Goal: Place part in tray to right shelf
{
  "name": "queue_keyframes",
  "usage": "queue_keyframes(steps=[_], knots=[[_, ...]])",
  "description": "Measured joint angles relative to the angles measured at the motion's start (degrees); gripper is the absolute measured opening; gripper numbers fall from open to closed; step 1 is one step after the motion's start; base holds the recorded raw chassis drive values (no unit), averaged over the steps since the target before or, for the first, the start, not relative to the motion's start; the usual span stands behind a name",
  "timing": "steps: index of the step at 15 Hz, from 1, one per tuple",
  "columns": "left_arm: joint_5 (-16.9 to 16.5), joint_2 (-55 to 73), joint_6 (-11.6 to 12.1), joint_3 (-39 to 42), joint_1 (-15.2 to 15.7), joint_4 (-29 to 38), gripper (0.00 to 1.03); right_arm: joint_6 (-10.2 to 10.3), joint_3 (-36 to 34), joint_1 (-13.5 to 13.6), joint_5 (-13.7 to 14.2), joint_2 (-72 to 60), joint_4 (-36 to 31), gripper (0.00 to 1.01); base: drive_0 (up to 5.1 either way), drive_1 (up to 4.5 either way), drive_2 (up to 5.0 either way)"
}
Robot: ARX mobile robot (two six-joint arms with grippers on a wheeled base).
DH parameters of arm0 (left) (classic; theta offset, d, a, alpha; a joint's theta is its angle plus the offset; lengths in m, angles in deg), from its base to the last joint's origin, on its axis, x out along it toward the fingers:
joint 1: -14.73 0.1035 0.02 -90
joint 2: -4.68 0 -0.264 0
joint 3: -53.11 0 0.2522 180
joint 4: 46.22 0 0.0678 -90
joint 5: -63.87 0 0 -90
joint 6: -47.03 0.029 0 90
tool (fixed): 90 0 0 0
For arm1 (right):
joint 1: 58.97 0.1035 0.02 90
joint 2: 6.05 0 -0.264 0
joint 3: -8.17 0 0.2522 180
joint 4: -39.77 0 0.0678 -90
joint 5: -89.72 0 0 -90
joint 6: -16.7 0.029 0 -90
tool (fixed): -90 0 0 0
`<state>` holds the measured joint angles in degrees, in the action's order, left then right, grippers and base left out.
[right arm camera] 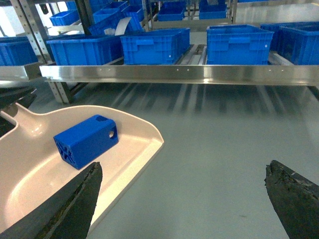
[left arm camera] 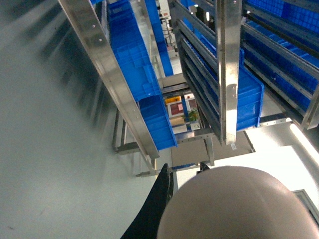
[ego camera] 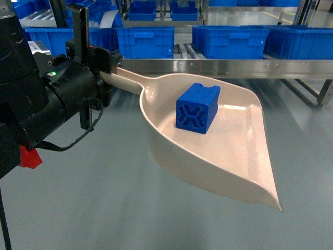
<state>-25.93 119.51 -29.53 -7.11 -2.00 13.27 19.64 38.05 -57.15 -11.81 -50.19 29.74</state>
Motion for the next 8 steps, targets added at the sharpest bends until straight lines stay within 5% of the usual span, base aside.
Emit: queue_keyframes(steps=[8], knots=[[0.0, 0.0, 0.0, 0.1, 0.0, 0.0, 0.12, 0.0, 0.0, 0.0, 0.1, 0.0, 0.1, 0.98, 0.0, 0.00, 0.0]])
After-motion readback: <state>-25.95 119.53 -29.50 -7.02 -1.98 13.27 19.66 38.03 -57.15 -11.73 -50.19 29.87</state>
